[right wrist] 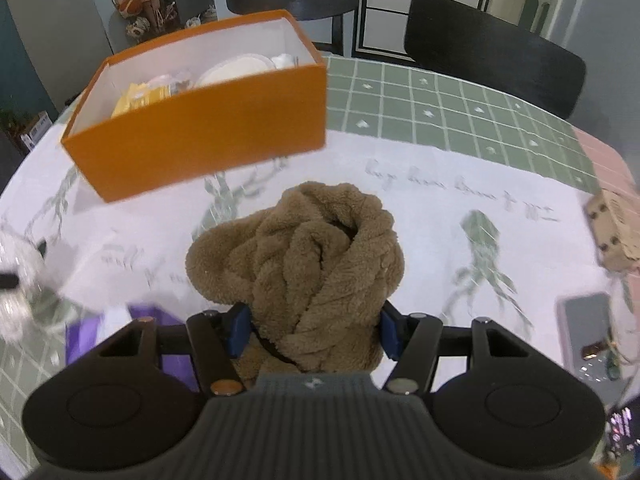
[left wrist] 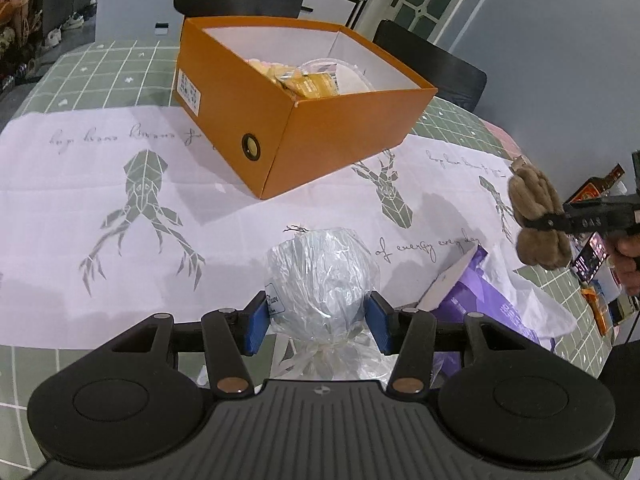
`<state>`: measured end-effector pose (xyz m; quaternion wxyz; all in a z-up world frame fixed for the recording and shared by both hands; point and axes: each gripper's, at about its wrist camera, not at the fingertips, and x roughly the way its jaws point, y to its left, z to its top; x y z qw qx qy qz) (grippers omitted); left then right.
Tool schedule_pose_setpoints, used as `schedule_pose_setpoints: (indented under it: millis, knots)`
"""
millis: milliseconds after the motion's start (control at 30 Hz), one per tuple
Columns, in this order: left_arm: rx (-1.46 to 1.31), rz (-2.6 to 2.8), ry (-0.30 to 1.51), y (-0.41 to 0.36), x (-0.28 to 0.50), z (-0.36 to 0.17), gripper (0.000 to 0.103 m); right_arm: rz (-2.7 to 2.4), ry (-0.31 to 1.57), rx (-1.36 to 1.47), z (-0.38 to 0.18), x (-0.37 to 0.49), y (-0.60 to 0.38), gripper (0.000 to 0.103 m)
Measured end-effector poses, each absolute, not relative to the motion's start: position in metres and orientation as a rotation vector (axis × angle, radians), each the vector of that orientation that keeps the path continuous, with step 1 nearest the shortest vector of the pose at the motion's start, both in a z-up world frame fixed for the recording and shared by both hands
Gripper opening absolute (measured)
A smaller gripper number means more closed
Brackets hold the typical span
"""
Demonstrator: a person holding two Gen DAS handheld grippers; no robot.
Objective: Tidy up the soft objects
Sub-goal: 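Carry the wrapped bundle and brown towel with both tools over the orange box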
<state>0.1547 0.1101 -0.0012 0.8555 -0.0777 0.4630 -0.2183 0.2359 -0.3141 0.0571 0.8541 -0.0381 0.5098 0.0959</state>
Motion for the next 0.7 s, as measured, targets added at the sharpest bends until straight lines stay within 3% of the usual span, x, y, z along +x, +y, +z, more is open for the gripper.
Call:
schedule_pose_setpoints:
  millis: [433, 700]
  knots:
    - [-0.027, -0.476, 0.833, 0.105, 0.159, 0.082, 0.058, 0.335, 1.033, -0.239, 0.112, 0.178, -0.305, 0.061]
    - [0.054, -0.514, 0.744, 0.072, 0.192, 0.129, 0.058, 0.487, 0.940, -0.342, 0.158, 0.187, -0.253, 0.061]
